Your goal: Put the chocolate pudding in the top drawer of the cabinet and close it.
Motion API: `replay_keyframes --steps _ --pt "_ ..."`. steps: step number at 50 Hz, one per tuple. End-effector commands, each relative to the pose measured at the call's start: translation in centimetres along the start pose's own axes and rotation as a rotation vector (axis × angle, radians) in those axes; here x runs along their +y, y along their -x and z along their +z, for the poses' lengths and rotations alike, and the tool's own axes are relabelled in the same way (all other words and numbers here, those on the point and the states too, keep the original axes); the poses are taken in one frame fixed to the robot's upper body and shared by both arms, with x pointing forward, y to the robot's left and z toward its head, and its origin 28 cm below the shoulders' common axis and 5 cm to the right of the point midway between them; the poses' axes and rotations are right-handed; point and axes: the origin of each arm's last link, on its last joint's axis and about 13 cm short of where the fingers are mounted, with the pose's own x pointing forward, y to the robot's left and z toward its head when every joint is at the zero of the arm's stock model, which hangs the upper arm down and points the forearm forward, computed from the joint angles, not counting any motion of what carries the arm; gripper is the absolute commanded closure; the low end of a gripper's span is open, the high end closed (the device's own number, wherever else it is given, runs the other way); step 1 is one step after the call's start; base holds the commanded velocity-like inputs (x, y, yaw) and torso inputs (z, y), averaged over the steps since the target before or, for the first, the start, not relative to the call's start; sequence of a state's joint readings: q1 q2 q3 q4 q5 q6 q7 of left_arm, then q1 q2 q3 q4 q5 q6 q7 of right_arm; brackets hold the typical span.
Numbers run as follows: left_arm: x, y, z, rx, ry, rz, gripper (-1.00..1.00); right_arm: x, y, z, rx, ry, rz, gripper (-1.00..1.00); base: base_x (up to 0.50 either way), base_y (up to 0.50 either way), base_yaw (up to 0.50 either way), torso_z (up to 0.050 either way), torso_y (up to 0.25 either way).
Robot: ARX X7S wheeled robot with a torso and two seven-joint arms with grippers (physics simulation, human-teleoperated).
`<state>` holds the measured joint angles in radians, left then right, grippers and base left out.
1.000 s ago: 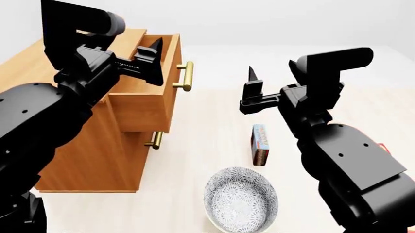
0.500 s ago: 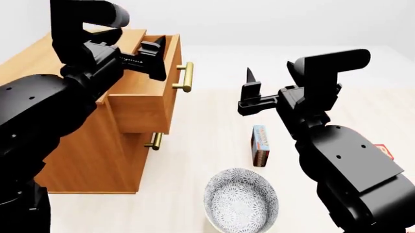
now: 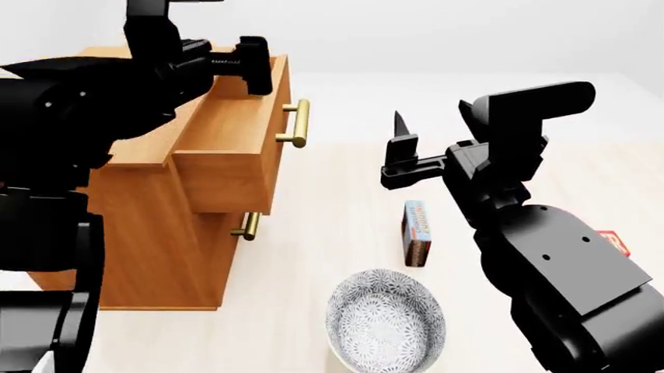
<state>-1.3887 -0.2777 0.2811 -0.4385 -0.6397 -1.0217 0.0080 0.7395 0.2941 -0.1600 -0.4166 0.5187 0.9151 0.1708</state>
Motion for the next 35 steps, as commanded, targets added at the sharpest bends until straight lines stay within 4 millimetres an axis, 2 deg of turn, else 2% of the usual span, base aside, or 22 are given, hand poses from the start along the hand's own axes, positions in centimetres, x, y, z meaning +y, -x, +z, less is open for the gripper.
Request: replay_keyframes --steps 1,10,14,35 --pt "0.2 -1.7 0.9 0.114 0.035 0.002 -1.00 0.0 0.1 0.0 0.001 0.004 0.003 -1.00 0.00 0.00 0.00 0.000 0.000" --pt "0.0 -3.2 0.5 0.157 0.003 -0.010 -1.00 0.0 0.0 -0.2 0.003 0.005 0.005 -1.00 0.00 0.00 0.00 0.000 0.000" --pt "0.0 -3.7 0.2 0.181 0.046 -0.020 -1.00 0.0 -0.2 -0.4 0.007 0.005 0.005 -1.00 0.00 0.00 0.00 0.000 0.000" --pt "-1.0 -3.7 0.7 0.325 0.095 -0.063 -1.00 0.1 -0.6 -1.0 0.020 0.007 0.006 -1.00 0.00 0.00 0.00 0.000 0.000"
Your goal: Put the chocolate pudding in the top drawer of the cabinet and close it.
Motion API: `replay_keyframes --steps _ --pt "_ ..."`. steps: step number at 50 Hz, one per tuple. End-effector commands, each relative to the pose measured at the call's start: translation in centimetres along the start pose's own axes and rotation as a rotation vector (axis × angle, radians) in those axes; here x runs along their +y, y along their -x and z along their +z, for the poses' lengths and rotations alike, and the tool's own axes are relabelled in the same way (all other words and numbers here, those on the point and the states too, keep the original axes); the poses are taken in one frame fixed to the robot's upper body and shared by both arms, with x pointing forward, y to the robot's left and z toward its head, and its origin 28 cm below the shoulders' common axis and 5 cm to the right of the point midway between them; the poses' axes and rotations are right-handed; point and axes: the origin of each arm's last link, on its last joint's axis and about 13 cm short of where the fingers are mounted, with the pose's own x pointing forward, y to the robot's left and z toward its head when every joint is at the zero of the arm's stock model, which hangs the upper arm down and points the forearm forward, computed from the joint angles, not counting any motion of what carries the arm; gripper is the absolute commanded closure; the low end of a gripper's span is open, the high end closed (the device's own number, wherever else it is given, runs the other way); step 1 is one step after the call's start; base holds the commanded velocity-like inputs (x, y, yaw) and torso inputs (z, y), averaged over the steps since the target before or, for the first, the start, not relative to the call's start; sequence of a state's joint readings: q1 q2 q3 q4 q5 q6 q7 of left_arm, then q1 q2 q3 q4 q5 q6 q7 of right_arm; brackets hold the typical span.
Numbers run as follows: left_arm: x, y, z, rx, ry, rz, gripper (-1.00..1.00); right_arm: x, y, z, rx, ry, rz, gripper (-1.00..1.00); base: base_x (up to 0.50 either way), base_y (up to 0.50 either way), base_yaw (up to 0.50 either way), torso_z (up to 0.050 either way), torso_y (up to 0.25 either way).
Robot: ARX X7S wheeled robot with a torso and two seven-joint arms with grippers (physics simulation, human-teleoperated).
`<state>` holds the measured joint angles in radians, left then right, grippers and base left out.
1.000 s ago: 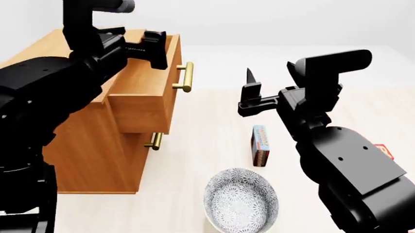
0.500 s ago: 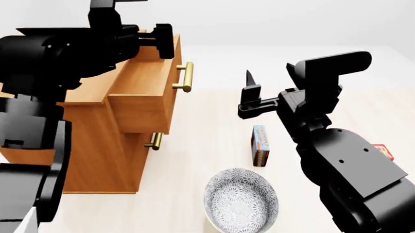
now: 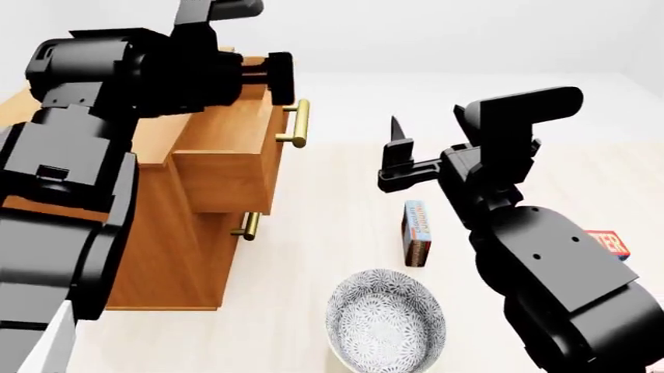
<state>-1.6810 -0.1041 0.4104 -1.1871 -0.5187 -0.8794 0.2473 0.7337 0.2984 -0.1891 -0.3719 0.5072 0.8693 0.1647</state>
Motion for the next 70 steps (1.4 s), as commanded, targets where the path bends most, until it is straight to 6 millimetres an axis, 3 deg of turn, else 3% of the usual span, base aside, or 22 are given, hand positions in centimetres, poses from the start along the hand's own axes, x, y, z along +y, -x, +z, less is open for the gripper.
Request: replay_keyframes --steps 1,14,33,70 --pt "-0.6 0.3 0.3 0.082 0.013 -0.011 -1.00 0.1 -0.2 -0.2 0.009 0.004 0.002 -1.00 0.00 0.00 0.00 0.000 0.000" --pt "-1.6 1.1 1.2 0.135 0.006 -0.011 -1.00 0.1 0.0 -0.3 0.009 0.002 0.014 -1.00 0.00 0.00 0.00 0.000 0.000" --pt "-1.2 -0.2 -1.3 0.201 0.044 -0.034 -1.00 -0.1 0.0 -0.5 0.014 -0.005 0.014 -1.00 0.00 0.00 0.00 0.000 0.000" --pt "-2.6 -1.3 -2.2 0.201 0.049 -0.158 -1.00 -0.1 -0.2 -1.0 0.016 -0.009 0.013 -1.00 0.00 0.00 0.00 0.000 0.000"
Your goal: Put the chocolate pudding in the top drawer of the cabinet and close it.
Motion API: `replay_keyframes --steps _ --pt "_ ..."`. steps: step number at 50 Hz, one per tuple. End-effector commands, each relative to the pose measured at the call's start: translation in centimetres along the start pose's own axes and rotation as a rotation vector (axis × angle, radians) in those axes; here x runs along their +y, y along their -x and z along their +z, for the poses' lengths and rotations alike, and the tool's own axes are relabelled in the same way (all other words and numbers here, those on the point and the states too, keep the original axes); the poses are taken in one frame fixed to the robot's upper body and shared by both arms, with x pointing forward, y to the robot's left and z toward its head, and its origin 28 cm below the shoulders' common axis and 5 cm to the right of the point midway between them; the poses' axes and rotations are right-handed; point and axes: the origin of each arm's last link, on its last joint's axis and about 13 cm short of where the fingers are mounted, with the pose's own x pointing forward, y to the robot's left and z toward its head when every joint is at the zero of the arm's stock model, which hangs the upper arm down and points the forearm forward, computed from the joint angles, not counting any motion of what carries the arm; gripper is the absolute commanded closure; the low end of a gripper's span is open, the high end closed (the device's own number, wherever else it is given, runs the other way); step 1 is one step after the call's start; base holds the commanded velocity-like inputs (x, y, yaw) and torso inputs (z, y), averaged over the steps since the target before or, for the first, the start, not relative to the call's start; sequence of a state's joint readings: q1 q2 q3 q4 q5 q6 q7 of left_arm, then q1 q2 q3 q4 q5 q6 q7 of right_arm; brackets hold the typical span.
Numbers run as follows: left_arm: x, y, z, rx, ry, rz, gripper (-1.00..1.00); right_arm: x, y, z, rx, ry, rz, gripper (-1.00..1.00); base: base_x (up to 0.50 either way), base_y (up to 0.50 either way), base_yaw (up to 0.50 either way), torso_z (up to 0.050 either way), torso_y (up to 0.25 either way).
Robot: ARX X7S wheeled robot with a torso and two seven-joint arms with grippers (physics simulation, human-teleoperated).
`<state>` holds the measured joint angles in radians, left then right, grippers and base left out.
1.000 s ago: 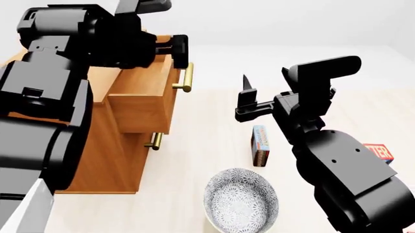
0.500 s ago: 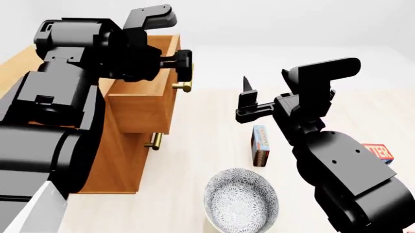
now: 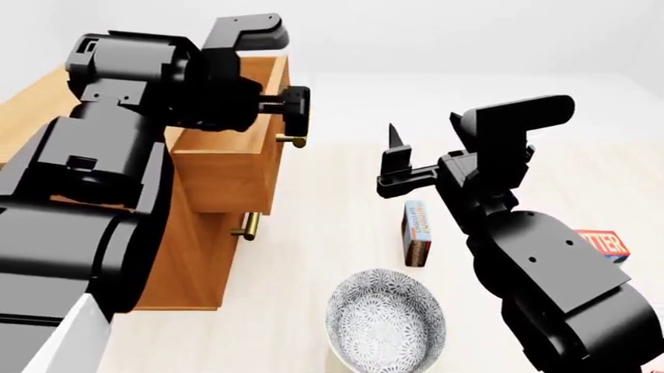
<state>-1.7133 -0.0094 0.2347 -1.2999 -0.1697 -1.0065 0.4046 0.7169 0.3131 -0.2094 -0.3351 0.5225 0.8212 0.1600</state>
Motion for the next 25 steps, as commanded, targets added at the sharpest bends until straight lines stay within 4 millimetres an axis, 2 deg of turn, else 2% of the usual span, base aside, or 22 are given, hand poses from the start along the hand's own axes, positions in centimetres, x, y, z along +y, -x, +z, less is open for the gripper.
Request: replay_keyframes --steps 1,25 --pt "-1.5 -1.2 -0.8 -0.005 0.060 -0.139 -1.00 0.0 0.0 -0.2 0.001 0.000 0.001 -1.00 0.00 0.00 0.00 0.000 0.000" --pt "-3.4 -1.4 -0.2 -0.035 0.038 -0.207 -1.00 0.1 0.0 -0.3 0.006 0.004 0.006 -1.00 0.00 0.00 0.00 0.000 0.000"
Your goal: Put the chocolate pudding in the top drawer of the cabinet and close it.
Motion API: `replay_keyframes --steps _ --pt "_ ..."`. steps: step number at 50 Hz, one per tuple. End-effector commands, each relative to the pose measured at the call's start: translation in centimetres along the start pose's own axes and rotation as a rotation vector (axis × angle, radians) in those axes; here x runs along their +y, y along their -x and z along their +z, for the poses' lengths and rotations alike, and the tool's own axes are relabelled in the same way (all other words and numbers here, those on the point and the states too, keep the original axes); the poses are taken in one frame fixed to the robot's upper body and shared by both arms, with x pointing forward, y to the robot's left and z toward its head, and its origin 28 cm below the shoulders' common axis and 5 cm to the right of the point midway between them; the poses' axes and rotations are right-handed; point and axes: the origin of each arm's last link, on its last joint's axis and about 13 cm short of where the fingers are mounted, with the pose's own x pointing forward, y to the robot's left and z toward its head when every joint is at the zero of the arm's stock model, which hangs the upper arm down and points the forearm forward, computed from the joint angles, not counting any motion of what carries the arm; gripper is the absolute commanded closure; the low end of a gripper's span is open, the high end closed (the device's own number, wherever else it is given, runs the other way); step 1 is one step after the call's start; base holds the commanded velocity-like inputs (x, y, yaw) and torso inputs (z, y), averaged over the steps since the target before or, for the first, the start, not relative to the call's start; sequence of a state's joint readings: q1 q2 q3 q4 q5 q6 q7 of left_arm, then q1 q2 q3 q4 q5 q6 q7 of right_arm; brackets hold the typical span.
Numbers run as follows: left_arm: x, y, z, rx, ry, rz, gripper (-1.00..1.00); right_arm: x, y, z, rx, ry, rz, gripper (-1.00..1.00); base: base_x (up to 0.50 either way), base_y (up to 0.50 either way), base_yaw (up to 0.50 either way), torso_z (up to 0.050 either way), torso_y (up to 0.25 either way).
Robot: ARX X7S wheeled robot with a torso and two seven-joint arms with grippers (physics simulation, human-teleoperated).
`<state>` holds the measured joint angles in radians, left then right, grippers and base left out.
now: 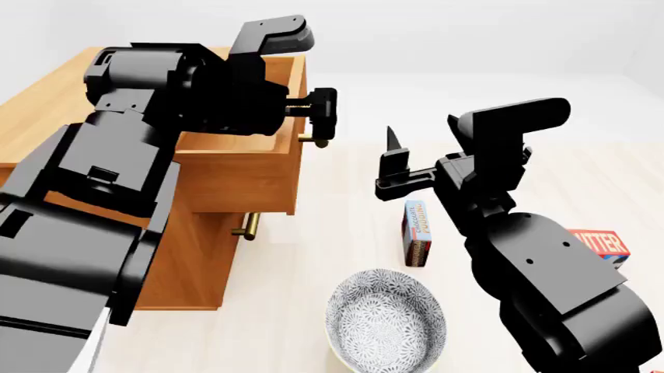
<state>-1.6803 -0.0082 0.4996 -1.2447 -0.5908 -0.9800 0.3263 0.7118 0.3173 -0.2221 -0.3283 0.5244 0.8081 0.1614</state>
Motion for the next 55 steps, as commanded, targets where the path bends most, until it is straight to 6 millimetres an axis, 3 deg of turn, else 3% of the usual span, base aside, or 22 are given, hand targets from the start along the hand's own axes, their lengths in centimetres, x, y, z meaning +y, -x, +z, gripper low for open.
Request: replay_keyframes --steps 1,8,16,30,55 --pt "-1.4 -0.3 0.2 -0.017 0.028 -0.093 -1.00 0.0 0.0 -0.1 0.001 0.000 0.000 -1.00 0.00 0.00 0.00 0.000 0.000" --pt "-1.9 -0.5 0.2 -0.019 0.015 -0.110 -1.00 -0.1 0.0 -0.3 -0.002 0.002 -0.011 -1.00 0.00 0.00 0.00 0.000 0.000" --pt "-2.3 -0.8 0.1 -0.017 0.005 -0.123 -1.00 -1.2 0.5 -0.2 -0.075 0.065 -0.164 -1.00 0.00 0.00 0.00 0.000 0.000" --pt "-2.4 -1.1 -0.1 -0.012 -0.003 -0.122 -1.00 -3.1 1.9 0.4 -0.120 0.075 -0.270 -1.00 0.00 0.00 0.00 0.000 0.000" --pt "-5.3 -1.2 0.5 -0.033 -0.022 -0.230 -1.00 -4.0 3.1 1.1 -0.178 0.058 -0.354 -1.00 0.00 0.00 0.00 0.000 0.000"
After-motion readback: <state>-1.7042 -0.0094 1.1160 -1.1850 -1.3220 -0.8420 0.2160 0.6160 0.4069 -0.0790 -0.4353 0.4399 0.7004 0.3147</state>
